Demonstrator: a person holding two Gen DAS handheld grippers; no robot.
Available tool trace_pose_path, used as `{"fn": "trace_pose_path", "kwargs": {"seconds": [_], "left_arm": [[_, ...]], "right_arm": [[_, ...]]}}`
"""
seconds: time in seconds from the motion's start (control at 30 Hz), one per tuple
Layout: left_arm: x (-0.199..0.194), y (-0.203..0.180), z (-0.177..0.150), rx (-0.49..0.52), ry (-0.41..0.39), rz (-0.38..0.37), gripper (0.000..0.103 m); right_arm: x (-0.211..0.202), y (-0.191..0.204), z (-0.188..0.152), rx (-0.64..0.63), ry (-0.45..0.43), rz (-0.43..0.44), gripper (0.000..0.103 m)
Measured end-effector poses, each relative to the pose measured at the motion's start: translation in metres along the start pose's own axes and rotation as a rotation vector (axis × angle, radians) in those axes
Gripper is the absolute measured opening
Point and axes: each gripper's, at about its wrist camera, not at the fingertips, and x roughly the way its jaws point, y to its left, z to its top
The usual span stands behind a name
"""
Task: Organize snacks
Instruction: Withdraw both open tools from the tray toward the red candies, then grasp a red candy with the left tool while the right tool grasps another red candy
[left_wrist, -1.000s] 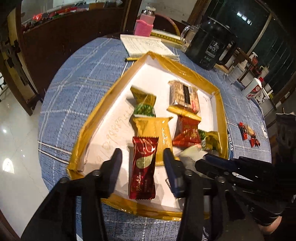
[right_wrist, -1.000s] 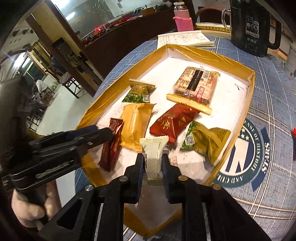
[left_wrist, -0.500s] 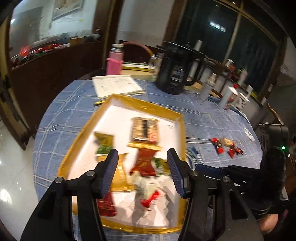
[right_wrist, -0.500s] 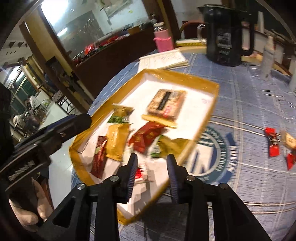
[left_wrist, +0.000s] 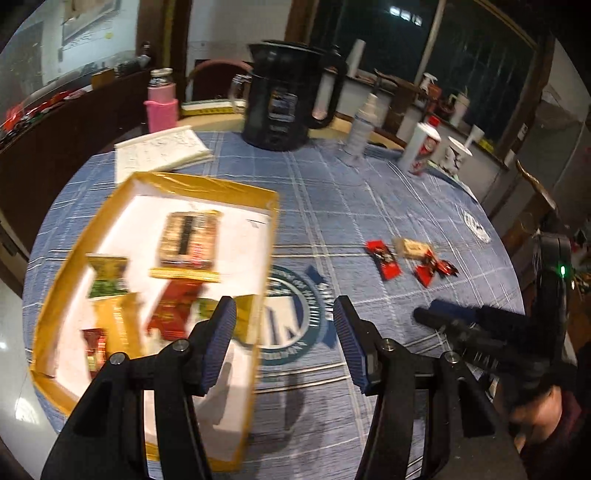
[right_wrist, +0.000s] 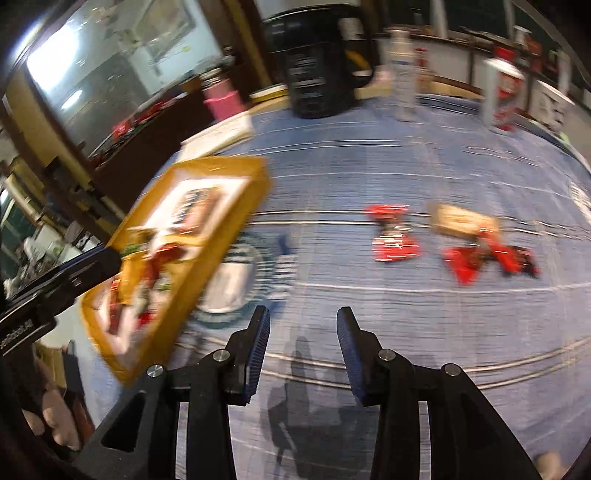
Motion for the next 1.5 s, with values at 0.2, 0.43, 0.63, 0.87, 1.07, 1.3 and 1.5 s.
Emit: {"fn": "trace_pose_path", "kwargs": {"seconds": [0.2,0.43,0.63,0.87,1.07,1.3,1.5], "left_arm": [[0.025,-0.042,0.005,0.015,0.057,-0.045,0.058],[0.066,-0.074,0.023,-0.024,0.126,-0.132,0.058],[0.114,-0.093,0.04,-0.038,0.178,-0.156,0.058],[0.149,-0.103,0.05,-0.001,0.208,-0.134,0.058],[0.164,-0.106,0.049,0.014,0.229,-0.111,0.058],[0.187,-0.131,0.051,0.111,0.23,-0.064,0.058],[0.191,-0.152,0.043,0.256,0.228,0.029,0.025]], "right_arm": [[-0.014,-0.082,0.011,0.056,-0.011,-0.099,0.039],[-0.006,-0.137,0.033,0.109,0.015,-0.083,0.043],[0.018,-0.144,0.045,0.182,0.055,0.036,0.047],[0.054,-0.127,0.052,0.193,0.094,-0.006,0.044],[0.067,-0.13,0.05,0.222,0.101,-0.006,0.022],[0.053,-0.141,0.04,0.258,0.091,0.004,0.021],[0.035,-0.14,0.032,0.257,0.069,0.011,0.021]]}}
